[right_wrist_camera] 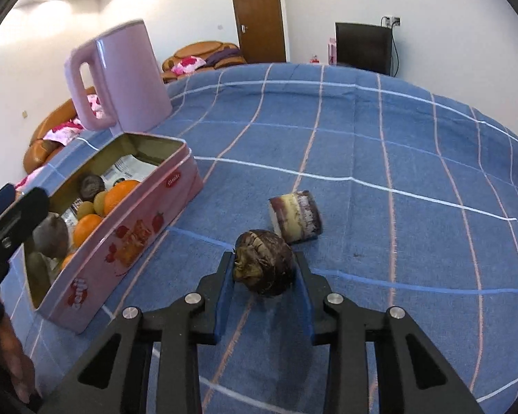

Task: Organize fruits
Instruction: 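Close the left tool on the second striped cylinder while the right tool lifts the brown fruit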

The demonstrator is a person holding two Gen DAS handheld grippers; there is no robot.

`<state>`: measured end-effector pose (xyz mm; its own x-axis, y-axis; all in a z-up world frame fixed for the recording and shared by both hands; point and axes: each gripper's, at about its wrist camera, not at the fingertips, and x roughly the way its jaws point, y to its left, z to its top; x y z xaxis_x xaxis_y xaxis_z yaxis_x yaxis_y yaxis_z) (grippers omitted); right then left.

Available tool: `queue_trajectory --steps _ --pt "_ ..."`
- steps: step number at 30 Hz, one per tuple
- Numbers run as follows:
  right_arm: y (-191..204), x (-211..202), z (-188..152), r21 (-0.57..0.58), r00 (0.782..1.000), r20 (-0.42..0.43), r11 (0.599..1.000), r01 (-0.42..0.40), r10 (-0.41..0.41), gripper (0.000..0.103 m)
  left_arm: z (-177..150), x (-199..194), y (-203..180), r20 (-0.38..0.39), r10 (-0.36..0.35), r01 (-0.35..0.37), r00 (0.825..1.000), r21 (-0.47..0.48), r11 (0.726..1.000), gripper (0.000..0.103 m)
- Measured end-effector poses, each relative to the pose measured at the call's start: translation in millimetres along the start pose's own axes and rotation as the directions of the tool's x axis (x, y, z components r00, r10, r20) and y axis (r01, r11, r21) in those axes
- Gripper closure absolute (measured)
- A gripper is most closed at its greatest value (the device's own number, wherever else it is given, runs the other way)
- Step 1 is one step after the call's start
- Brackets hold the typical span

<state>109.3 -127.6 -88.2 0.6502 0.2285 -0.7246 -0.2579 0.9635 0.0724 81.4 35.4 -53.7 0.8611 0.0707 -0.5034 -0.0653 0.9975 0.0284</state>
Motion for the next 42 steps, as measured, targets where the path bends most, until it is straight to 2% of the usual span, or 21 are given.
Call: queue_trajectory --steps 4,11,18,21,24,25,29,31,33,34,35,38,42 --pt "-14.7 -12.7 -1.2 -0.016 0.997 0.044 0.998 0.068 -0.067 0.069 5.8 8.3 -28.1 -0.019 -0.033 0.034 0.999 0.037 0.999 0.000" --pt "-60.9 -21.1 4.0 0.014 0.980 0.080 0.983 0.184 -0.185 0.069 7.5 34.0 -79.2 -0.101 -0.087 0.095 0.991 0.079 0.992 0.000" --pt "-88.7 -24.0 8.1 0.037 0.968 0.094 0.972 0.230 -0.232 0.069 6.5 65.8 -113.9 -0.214 -0.139 0.160 0.967 0.085 0.983 0.003" --pt "-98.9 -25.8 8.3 0.063 0.970 0.102 0.974 0.215 -0.221 0.069 7.6 76.0 -126.3 -0.248 -0.160 0.186 0.955 0.086 0.979 0.006" --pt "-101.1 -28.3 6.3 0.074 0.968 0.115 0.974 0.215 -0.223 0.069 10.5 82.4 -137.5 -0.258 -0.157 0.189 0.953 0.103 0.977 0.009" --pt "-101.8 -29.1 6.0 0.076 0.968 0.117 0.974 0.213 -0.220 0.069 10.9 87.5 -141.2 -0.278 -0.166 0.201 0.946 0.101 0.974 0.010" --pt "-101.0 -29.9 6.0 0.079 0.969 0.125 0.976 0.205 -0.214 0.069 7.1 101.3 -144.8 -0.330 -0.160 0.203 0.930 0.100 0.974 0.022" --pt "-100.5 -30.3 5.9 0.075 0.969 0.129 0.977 0.200 -0.209 0.068 6.7 102.5 -146.4 -0.339 -0.169 0.213 0.925 0.096 0.972 0.035" --pt "-99.3 -29.1 6.0 0.068 0.972 0.124 0.979 0.194 -0.201 0.068 5.1 103.8 -147.1 -0.346 -0.175 0.220 0.922 0.094 0.971 0.039" --pt "-99.0 -28.2 6.5 0.066 0.973 0.121 0.980 0.190 -0.197 0.068 4.9 105.4 -146.5 -0.356 -0.188 0.232 0.915 0.085 0.969 0.052" --pt "-98.4 -26.8 6.8 0.061 0.975 0.115 0.981 0.184 -0.190 0.068 4.6 106.7 -145.1 -0.366 -0.200 0.244 0.909 0.077 0.967 0.059" --pt "-97.9 -24.7 7.6 0.051 0.978 0.108 0.983 0.175 -0.180 0.068 3.3 107.3 -144.3 -0.365 -0.222 0.262 0.904 0.063 0.963 0.058" --pt "-95.8 -25.4 7.7 0.041 0.979 0.114 0.986 0.164 -0.168 0.068 4.3 101.0 -144.5 -0.336 -0.231 0.267 0.913 0.063 0.962 0.058"
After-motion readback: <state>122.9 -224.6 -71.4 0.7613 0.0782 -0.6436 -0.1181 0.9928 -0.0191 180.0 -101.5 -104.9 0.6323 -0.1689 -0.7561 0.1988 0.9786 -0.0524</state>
